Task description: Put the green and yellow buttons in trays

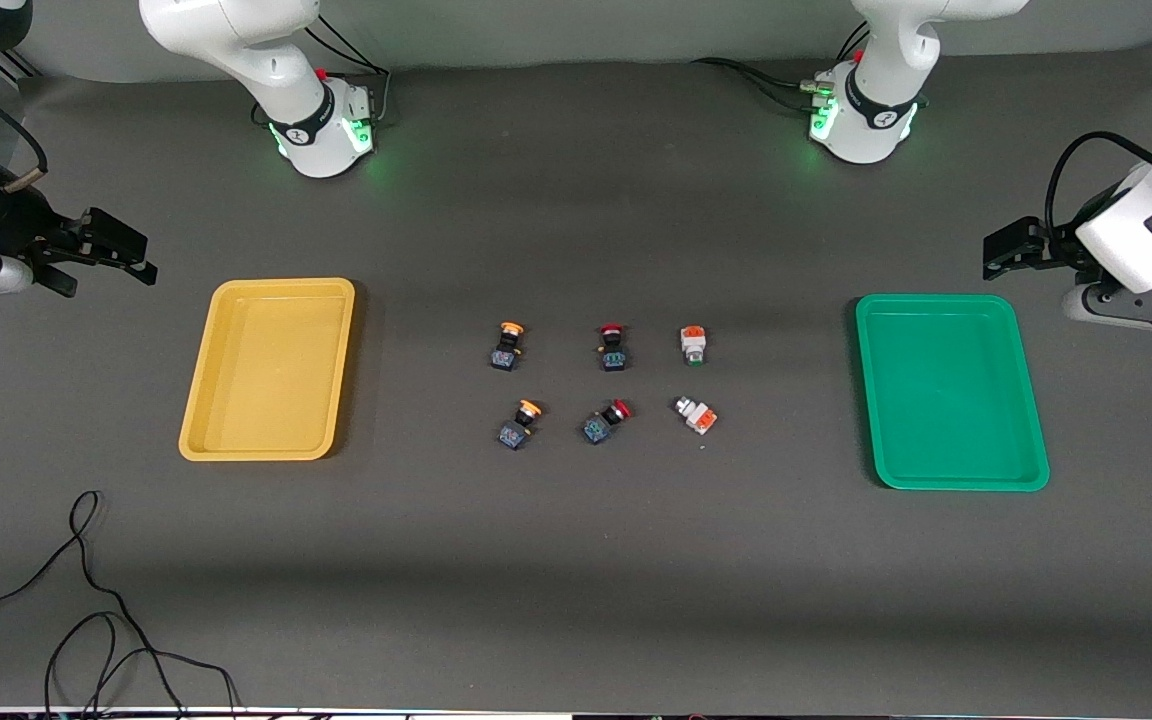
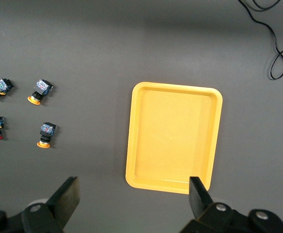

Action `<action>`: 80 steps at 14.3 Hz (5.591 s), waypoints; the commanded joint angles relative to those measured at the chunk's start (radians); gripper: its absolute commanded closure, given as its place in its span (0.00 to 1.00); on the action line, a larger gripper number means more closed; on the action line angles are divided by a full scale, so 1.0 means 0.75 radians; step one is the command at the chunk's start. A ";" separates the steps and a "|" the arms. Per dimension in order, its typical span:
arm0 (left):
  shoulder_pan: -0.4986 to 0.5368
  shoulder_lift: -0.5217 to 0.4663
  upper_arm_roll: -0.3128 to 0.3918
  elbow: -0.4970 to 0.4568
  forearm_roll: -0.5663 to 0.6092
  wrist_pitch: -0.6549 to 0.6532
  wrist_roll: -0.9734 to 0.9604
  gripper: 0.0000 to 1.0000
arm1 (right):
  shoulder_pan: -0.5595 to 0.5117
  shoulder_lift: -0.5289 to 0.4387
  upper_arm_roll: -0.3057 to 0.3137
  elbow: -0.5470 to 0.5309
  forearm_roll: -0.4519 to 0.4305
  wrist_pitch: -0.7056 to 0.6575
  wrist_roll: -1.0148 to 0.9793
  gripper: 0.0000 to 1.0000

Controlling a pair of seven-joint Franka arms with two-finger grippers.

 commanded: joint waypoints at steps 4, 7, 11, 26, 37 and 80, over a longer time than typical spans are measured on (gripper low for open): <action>-0.010 -0.015 0.012 -0.008 0.004 -0.002 0.009 0.00 | -0.005 0.007 0.008 0.020 -0.015 -0.031 0.034 0.00; -0.014 -0.015 0.012 -0.008 0.004 0.000 0.009 0.00 | -0.003 0.011 0.008 0.020 -0.015 -0.060 0.034 0.00; -0.012 -0.015 0.010 -0.014 0.004 0.002 0.011 0.00 | -0.003 0.031 0.008 0.014 -0.015 -0.070 0.034 0.00; -0.473 0.067 -0.039 -0.182 -0.010 0.274 -0.542 0.00 | 0.498 0.252 0.019 -0.234 0.146 0.298 0.827 0.00; -0.691 0.118 -0.047 -0.461 -0.051 0.668 -0.946 0.00 | 0.735 0.682 0.019 -0.313 0.240 0.844 1.132 0.00; 0.106 0.171 -0.031 -0.282 -0.006 0.397 -0.180 0.68 | 0.621 0.854 -0.918 -0.680 0.930 0.922 -0.756 0.00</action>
